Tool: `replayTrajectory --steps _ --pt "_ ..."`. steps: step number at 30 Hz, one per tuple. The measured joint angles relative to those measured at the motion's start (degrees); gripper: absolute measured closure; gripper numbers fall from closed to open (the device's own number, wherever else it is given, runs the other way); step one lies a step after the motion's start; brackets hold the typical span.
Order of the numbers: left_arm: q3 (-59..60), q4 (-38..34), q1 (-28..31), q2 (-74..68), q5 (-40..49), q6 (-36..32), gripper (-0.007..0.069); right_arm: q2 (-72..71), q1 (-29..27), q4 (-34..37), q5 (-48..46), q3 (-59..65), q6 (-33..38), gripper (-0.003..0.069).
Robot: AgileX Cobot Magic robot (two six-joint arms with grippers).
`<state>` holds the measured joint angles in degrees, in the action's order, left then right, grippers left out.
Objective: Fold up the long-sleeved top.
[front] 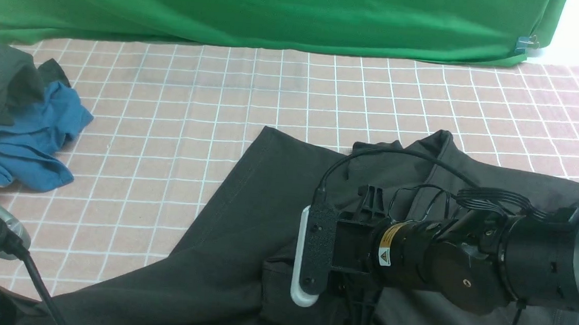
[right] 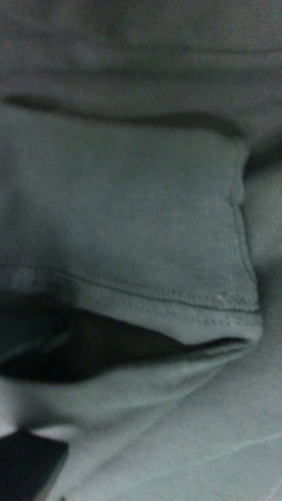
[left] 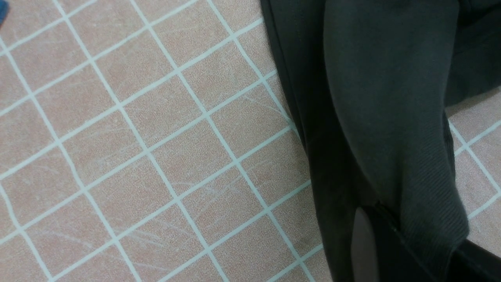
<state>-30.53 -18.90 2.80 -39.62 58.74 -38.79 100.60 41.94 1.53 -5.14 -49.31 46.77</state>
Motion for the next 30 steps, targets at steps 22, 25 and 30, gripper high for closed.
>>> replayTrajectory --steps 22,25,30 --pt "0.0 0.0 0.0 0.0 0.1 -0.1 0.0603 -4.6 -3.5 0.0 -16.7 -13.9 13.0 0.0619" --pt "0.0 -0.1 0.0 0.0 0.1 -0.1 0.0603 -2.1 -5.2 0.0 -17.7 -17.3 16.6 0.0619" --pt "0.0 -0.1 0.0 0.0 0.1 -0.1 0.0603 4.6 -7.8 0.0 -13.7 -22.6 19.6 0.0583"
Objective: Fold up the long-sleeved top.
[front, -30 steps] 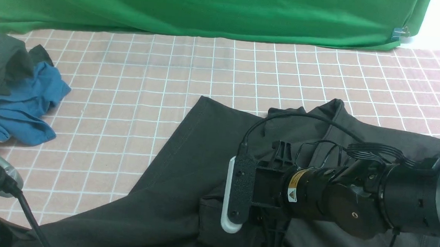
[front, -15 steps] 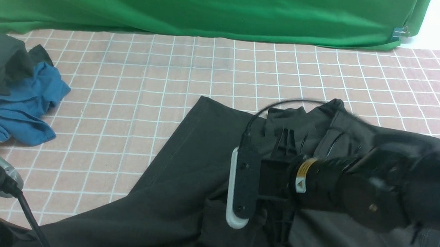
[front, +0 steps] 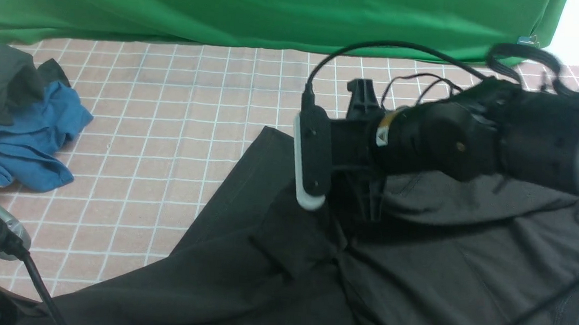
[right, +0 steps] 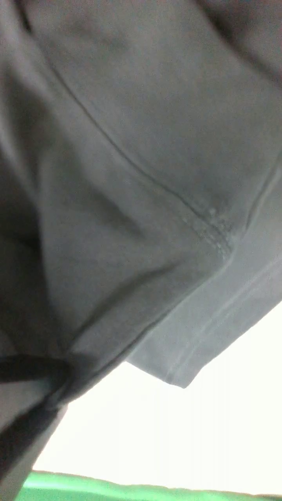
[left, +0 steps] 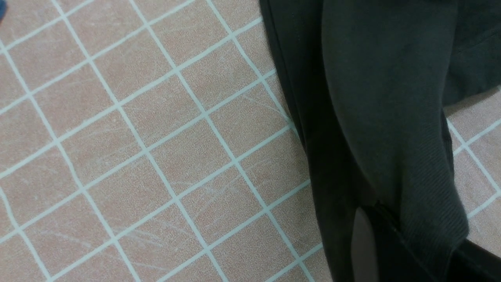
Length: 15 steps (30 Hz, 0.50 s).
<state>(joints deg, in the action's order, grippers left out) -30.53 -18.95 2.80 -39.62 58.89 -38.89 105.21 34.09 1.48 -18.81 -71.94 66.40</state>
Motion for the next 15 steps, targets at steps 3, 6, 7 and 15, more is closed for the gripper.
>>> replayTrajectory --steps 3,6,7,15 --pt "0.0 0.0 0.0 0.0 0.0 0.0 0.0603 2.3 -1.5 0.0 5.6 -0.5 -0.3 0.0442" --pt "0.0 0.0 0.0 0.0 0.0 0.0 0.0603 3.3 -2.7 0.0 10.4 -0.5 -1.5 0.0279" --pt "0.0 0.0 0.0 0.0 0.0 0.0 0.0603 3.5 -3.2 0.0 12.1 -0.5 -2.7 0.0207" --pt "0.0 0.8 0.0 0.0 0.0 0.0 0.0603 -3.2 -2.0 -0.1 2.4 -0.9 -32.7 0.0129"
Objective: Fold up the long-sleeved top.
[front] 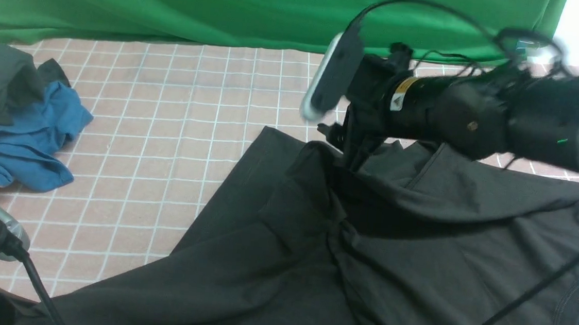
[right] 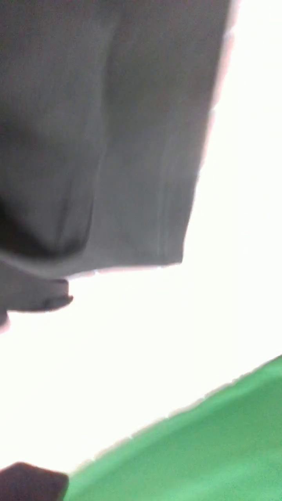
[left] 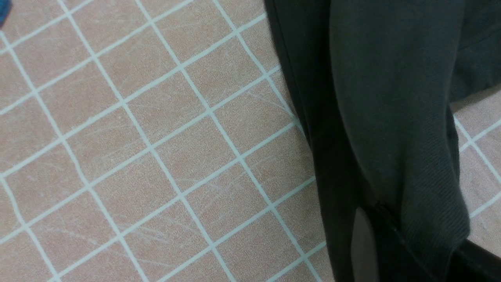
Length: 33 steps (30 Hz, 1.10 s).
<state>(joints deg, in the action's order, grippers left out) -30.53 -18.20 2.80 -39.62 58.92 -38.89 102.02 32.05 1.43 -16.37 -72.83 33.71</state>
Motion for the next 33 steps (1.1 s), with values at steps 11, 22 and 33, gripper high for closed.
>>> replayTrajectory --steps 11,22,33 --pt "0.0 0.0 0.0 0.0 -0.2 0.0 0.0603 1.3 12.6 2.7 -17.2 -0.2 -4.7 0.0088" --pt "0.0 0.0 0.0 0.0 -0.2 0.1 0.0603 11.3 9.2 -1.7 -11.7 -0.2 -1.0 0.0155" --pt "0.0 0.0 0.0 0.0 -0.2 0.1 0.0603 8.5 8.9 -1.9 -13.0 -0.2 0.3 0.0601"
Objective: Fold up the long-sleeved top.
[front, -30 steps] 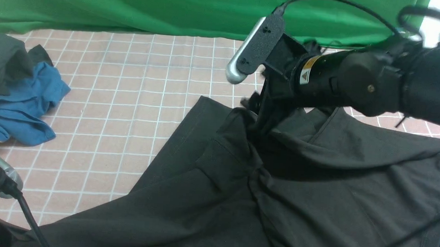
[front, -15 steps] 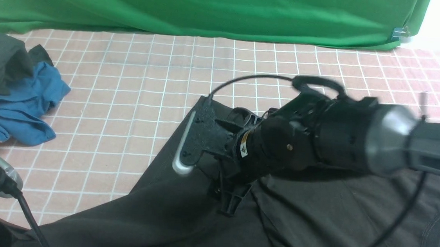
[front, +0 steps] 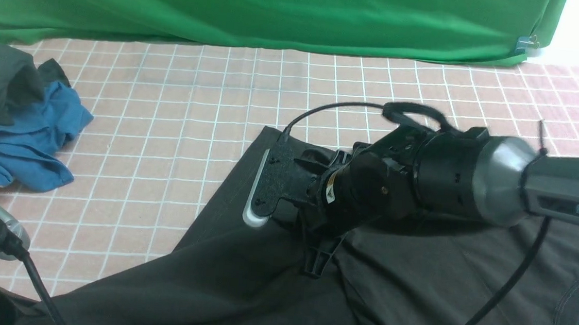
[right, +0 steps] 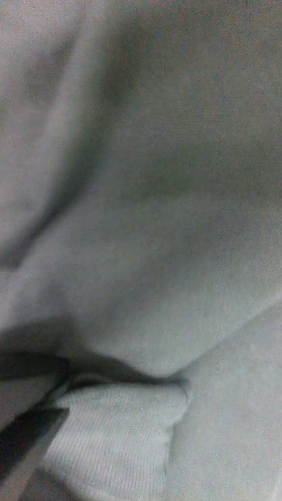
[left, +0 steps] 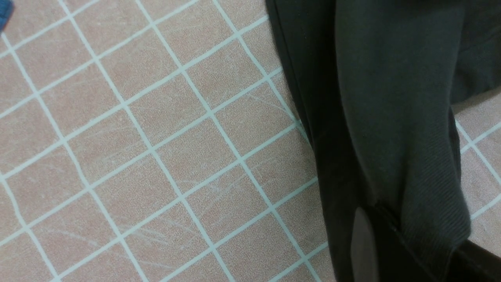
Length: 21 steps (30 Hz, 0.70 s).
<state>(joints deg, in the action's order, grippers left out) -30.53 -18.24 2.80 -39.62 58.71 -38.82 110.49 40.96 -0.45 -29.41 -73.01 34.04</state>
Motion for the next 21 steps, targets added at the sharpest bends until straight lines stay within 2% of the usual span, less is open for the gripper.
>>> replayTrajectory --steps 6,11,16,21 --pt "0.0 0.0 0.0 0.0 0.0 0.0 0.0603 -7.4 0.0 2.7 -3.6 0.0 -1.2 0.0604" --pt "0.0 0.0 0.0 0.0 0.0 0.0 0.0603 -12.0 0.0 12.3 -6.5 0.0 0.2 0.0604" --pt "0.0 -0.1 0.0 0.0 0.0 0.0 0.0603 -12.1 0.0 20.3 -14.0 -1.8 2.9 0.0604" --pt "0.0 -0.1 0.0 0.0 0.0 0.0 0.0603 -12.1 -0.1 22.6 -23.7 -8.1 3.0 0.0604"
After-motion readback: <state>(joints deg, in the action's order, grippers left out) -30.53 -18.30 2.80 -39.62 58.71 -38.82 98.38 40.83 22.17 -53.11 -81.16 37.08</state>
